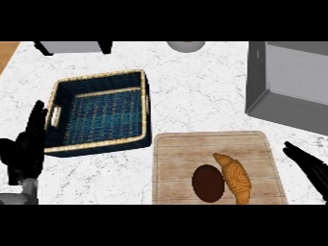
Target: Pick the cupcake from the cutting board and place it in the cardboard box
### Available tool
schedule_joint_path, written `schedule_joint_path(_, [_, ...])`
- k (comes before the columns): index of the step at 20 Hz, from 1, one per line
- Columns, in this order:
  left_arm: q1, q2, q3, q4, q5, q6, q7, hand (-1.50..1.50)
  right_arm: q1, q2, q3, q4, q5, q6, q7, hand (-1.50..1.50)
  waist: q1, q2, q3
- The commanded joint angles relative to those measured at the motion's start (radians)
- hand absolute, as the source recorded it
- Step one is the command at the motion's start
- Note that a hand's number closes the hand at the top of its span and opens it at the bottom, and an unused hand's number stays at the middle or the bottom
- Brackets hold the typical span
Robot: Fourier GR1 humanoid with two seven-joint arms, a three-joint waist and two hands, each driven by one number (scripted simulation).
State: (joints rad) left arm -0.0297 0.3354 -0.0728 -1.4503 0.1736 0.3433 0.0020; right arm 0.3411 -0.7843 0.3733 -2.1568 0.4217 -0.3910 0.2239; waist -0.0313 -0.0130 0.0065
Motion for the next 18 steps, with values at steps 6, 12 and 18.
schedule_joint_path(6, [-0.087, -0.058, -0.023, 0.163, -0.009, -0.028, 0.011, 0.0, -0.077, -0.064, 0.099, -0.227, 0.1, 0.265, 0.44, -1.5, 0.023, 0.02, -0.011])
schedule_joint_path(12, [-0.056, -0.03, -0.021, 0.073, -0.017, -0.048, 0.047, 0.0, -0.255, -0.016, 0.183, -0.236, 0.109, 0.435, 0.715, -1.5, 0.044, 0.016, -0.009])
schedule_joint_path(18, [-0.042, -0.117, -0.057, 0.145, -0.05, -0.02, -0.019, 0.0, -0.385, 0.156, 0.335, -0.087, 0.159, 0.497, 0.867, -1.5, 0.044, 0.018, -0.009])
